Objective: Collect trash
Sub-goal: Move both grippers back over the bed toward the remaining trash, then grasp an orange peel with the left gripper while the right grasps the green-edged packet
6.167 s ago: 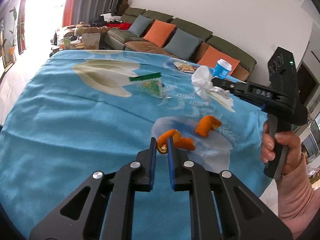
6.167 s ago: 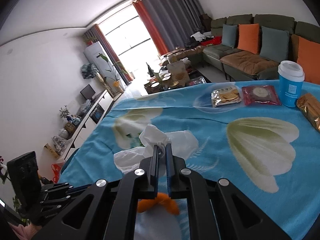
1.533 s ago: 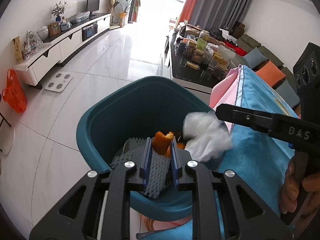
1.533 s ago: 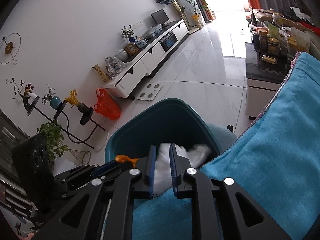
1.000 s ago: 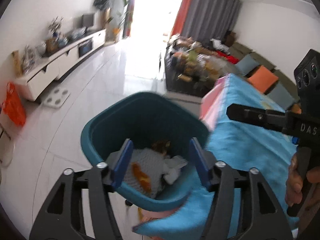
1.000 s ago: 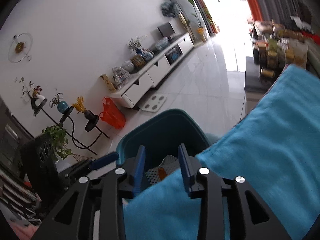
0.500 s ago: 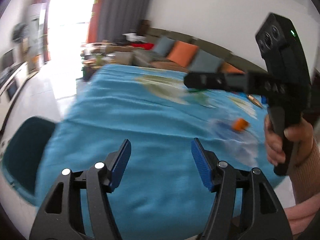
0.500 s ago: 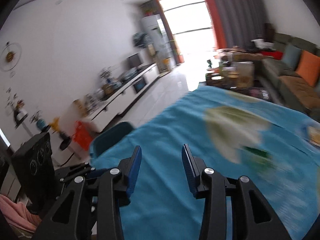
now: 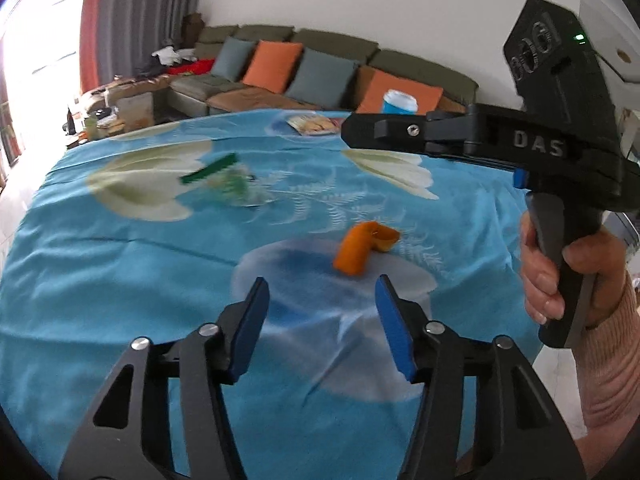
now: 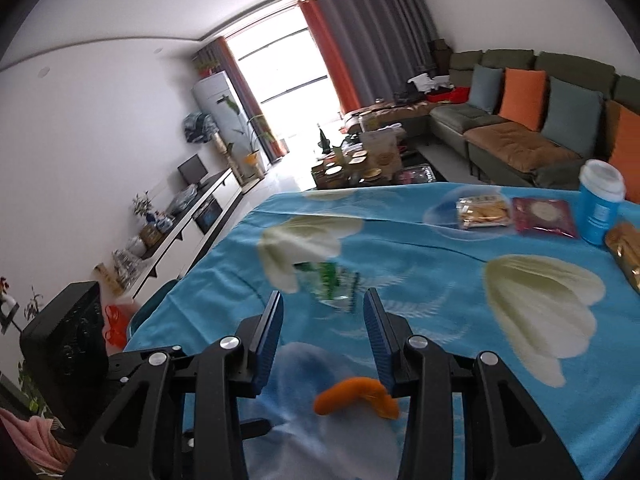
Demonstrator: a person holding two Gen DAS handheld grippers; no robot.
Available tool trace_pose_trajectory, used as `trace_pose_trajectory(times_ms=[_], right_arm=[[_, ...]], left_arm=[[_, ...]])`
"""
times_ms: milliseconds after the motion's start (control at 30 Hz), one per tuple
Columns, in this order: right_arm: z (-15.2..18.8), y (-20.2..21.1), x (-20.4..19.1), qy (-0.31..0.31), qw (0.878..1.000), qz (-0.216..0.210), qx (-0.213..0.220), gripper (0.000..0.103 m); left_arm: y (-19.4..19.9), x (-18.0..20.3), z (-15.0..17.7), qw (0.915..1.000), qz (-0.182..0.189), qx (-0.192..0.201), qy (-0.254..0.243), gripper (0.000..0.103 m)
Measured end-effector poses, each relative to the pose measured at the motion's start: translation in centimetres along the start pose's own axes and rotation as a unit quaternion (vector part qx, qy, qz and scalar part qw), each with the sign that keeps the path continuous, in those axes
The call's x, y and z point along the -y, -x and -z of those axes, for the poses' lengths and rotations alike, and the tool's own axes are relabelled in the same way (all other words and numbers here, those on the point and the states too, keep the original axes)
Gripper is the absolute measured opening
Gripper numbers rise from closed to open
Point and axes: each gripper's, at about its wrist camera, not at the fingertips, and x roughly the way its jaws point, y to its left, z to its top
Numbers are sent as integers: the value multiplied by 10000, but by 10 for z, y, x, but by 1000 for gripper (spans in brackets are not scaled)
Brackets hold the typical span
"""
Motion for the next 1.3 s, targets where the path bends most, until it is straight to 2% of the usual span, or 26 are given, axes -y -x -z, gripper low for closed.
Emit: trace_pose_trajectory(times_ms=[267, 367, 467, 567, 667, 967, 1300], right_arm=[[6, 4, 24, -199, 9998, -20, 29, 39], [7, 1, 29, -240, 9997, -45, 0, 39], [7, -1, 35, -280, 9996, -81, -28, 39], [7, -3, 37, -321, 9994, -116, -50, 39], [6, -6, 37, -355, 9992, -174, -85, 39], [-4, -33, 19, -117, 9988, -369, -304, 39], [-17, -79, -7, 241, 9970, -349, -653, 39]], left_arm=[[-39, 11, -19, 9989, 144, -446, -71, 39], [-51, 9, -22, 9977, 159, -655, 11, 31], [-55, 9, -25, 9977, 167, -662, 15, 30], [-56, 10, -25, 9975, 222, -665, -9, 22], [-54, 11, -22, 9978, 225, -623, -31, 14], [-27, 1, -14, 9988, 209, -406, 178, 13], [16, -33, 5, 9979, -287, -162, 566, 13]])
